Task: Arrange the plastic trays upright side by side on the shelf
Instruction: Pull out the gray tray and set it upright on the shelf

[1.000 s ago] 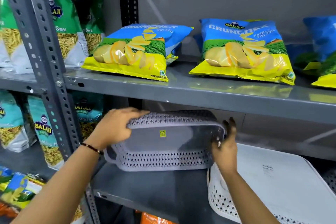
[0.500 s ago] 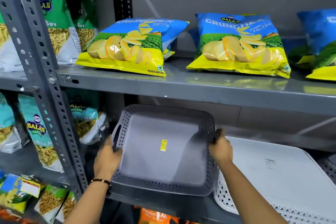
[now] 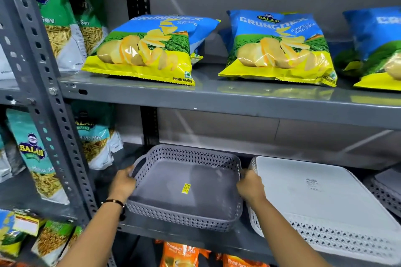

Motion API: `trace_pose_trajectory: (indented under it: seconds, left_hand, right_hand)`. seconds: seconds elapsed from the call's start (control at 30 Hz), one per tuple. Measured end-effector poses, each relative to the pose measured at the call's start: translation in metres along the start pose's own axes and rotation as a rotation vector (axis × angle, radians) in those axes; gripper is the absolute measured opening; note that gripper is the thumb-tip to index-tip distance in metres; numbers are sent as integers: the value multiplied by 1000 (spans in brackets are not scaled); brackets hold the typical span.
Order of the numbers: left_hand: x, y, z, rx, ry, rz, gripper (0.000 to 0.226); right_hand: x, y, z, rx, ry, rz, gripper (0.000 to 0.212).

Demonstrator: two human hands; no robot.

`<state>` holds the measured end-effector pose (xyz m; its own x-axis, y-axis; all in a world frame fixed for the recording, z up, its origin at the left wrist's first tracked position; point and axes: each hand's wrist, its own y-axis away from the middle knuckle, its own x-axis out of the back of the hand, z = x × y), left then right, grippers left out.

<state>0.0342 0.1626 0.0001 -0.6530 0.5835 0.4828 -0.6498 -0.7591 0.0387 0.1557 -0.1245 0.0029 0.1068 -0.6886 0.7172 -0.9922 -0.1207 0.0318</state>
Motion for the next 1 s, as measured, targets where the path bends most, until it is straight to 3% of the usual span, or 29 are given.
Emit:
trace_pose_trajectory:
  seconds: [0.3, 0.47, 0.6, 0.83, 1.0]
  left_hand:
    - [-3, -3, -12, 11, -145, 28, 61]
    - [-6, 3, -9, 13, -264, 20, 54]
    - [-20, 13, 13, -246, -489, 122, 56]
    - [-112, 80, 102, -624, -141, -37, 49]
    - [-180, 138, 117, -675, -19, -292, 46]
  right_hand:
    - [-6, 6, 1, 28, 73, 23, 12]
    - [-5, 6, 3, 34, 58, 24, 21]
    - [3, 16, 0, 124, 50, 98, 30]
    - [55, 29, 27, 327, 117, 266, 42]
    - [92, 35, 84, 339, 151, 327, 35]
